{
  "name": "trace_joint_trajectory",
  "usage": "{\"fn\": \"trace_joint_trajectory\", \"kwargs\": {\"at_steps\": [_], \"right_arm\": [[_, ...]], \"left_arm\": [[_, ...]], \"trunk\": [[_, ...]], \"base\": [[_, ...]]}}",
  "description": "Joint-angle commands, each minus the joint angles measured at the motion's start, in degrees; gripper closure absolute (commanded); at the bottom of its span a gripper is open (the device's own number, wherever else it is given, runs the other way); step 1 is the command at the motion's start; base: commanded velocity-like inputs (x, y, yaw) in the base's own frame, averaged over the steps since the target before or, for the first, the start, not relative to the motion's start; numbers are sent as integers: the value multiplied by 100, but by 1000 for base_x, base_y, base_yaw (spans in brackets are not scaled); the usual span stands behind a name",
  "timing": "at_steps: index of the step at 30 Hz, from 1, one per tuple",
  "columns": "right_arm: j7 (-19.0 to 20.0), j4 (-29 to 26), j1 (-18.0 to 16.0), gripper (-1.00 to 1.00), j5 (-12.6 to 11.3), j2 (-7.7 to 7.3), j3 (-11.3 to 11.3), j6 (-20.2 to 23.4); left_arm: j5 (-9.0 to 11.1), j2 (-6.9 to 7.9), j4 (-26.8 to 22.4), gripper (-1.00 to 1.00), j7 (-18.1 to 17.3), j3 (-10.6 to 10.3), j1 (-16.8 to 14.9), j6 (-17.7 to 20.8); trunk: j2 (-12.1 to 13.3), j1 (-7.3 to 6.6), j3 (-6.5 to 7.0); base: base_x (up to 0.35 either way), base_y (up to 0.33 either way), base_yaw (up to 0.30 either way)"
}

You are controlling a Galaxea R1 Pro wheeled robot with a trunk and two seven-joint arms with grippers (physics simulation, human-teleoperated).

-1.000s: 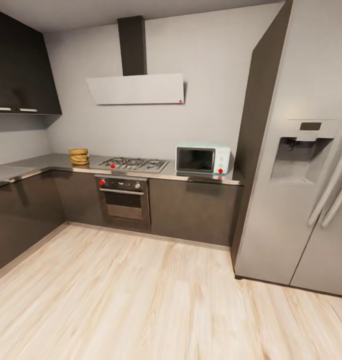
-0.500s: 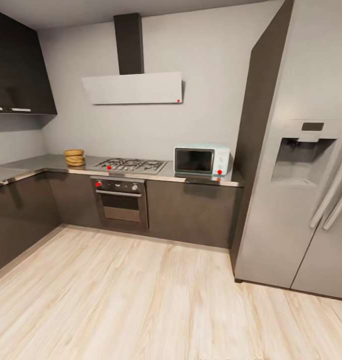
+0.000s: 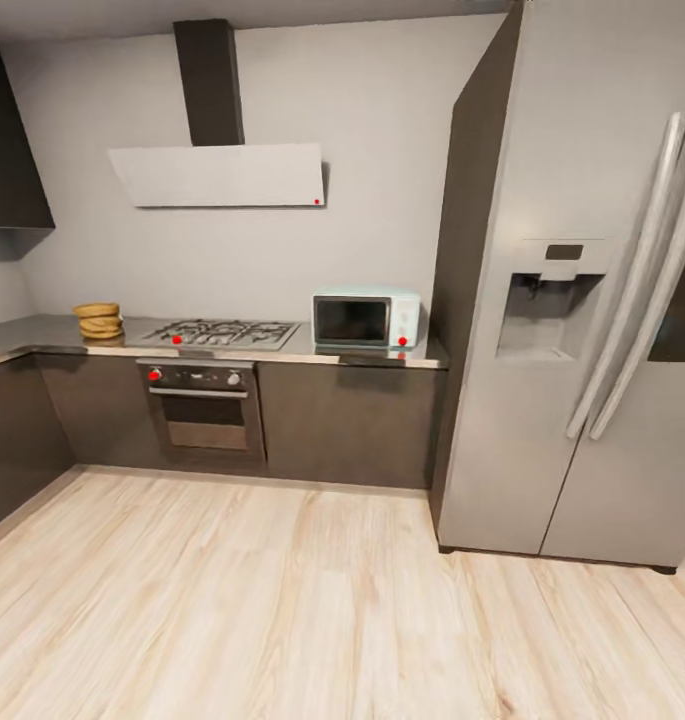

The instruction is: In the kitchen, take the popcorn bag from the countertop, put it into the microwave, and heat it until the popcorn is cooked so the cooked popcorn ends up inside the bag.

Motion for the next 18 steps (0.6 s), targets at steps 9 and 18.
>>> {"fn": "trace_joint_trajectory", "kwargs": {"at_steps": [9, 18], "right_arm": [[-36, 4, -2, -100, 56, 1, 14, -11], [-36, 4, -2, -100, 55, 2, 14, -10]], "left_arm": [[14, -2, 2, -100, 1, -15, 2, 38], [22, 1, 3, -100, 1, -15, 2, 46]], "trunk": [[-2, 0, -4], [-2, 0, -4]], "base": [[281, 0, -47], [322, 0, 0]]}}
